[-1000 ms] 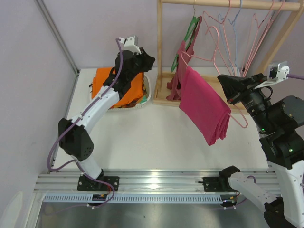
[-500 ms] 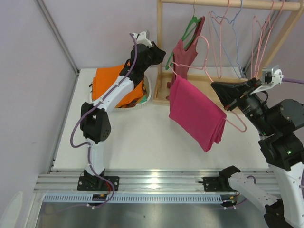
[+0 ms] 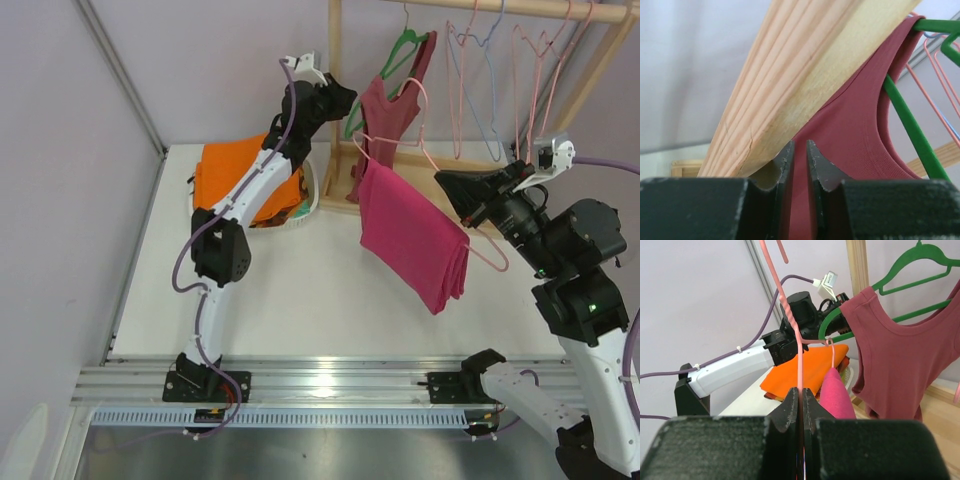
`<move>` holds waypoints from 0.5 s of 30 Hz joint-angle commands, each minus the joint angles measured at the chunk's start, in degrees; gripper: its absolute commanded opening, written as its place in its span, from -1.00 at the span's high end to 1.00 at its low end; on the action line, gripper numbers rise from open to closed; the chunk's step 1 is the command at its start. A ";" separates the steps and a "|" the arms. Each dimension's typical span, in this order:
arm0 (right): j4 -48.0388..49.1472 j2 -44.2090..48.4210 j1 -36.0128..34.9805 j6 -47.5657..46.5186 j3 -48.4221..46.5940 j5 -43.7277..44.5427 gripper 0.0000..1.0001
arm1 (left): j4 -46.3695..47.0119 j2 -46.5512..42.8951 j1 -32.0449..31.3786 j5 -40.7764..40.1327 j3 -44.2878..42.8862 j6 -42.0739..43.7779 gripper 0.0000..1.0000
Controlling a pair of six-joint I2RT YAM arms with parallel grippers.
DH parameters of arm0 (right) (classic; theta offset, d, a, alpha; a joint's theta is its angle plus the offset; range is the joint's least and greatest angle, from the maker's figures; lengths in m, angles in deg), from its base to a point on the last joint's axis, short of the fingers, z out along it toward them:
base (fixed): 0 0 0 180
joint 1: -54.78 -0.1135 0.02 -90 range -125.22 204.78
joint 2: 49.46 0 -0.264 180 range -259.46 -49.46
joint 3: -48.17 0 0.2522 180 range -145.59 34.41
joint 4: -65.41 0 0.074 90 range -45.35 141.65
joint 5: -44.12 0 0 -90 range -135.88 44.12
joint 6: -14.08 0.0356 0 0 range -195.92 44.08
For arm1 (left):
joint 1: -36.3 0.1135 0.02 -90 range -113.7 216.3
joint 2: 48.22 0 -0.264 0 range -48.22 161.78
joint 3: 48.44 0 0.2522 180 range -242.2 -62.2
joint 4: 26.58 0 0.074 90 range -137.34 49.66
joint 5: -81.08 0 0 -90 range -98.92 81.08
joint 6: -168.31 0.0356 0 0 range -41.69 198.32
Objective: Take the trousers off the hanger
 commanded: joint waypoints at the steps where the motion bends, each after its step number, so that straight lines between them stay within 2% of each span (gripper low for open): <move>1: 12.95 0.54 -0.16 0.60 -0.61 0.69 1.00 | 4.59 2.69 2.74 1.16 -6.34 -0.05 0.59; 6: 13.57 -0.08 -0.16 0.69 0.36 1.13 1.00 | 5.65 5.86 3.10 6.00 -11.28 0.57 0.58; 9: 13.83 -0.60 -0.16 0.86 0.97 1.04 1.00 | 5.30 4.11 3.10 9.77 -9.62 1.18 0.59; 10: 13.74 -0.95 -0.16 0.95 1.06 0.95 1.00 | 5.74 0.88 2.92 11.00 -8.30 1.36 0.59; 11: 14.00 -1.04 -0.07 1.04 1.32 0.87 1.00 | 6.44 -1.41 2.92 12.49 -1.76 2.06 0.57; 12: 14.18 -1.05 -0.16 1.04 1.50 0.69 1.00 | 8.79 -3.87 2.75 12.77 1.09 2.59 0.56; 13: 14.36 -0.96 -0.16 1.04 1.68 0.69 1.00 | 10.30 -9.55 2.66 12.77 7.12 2.94 0.53; 15: 14.53 -0.78 -0.24 0.86 2.03 0.60 1.00 | 12.33 -14.86 2.74 12.77 17.68 3.90 0.37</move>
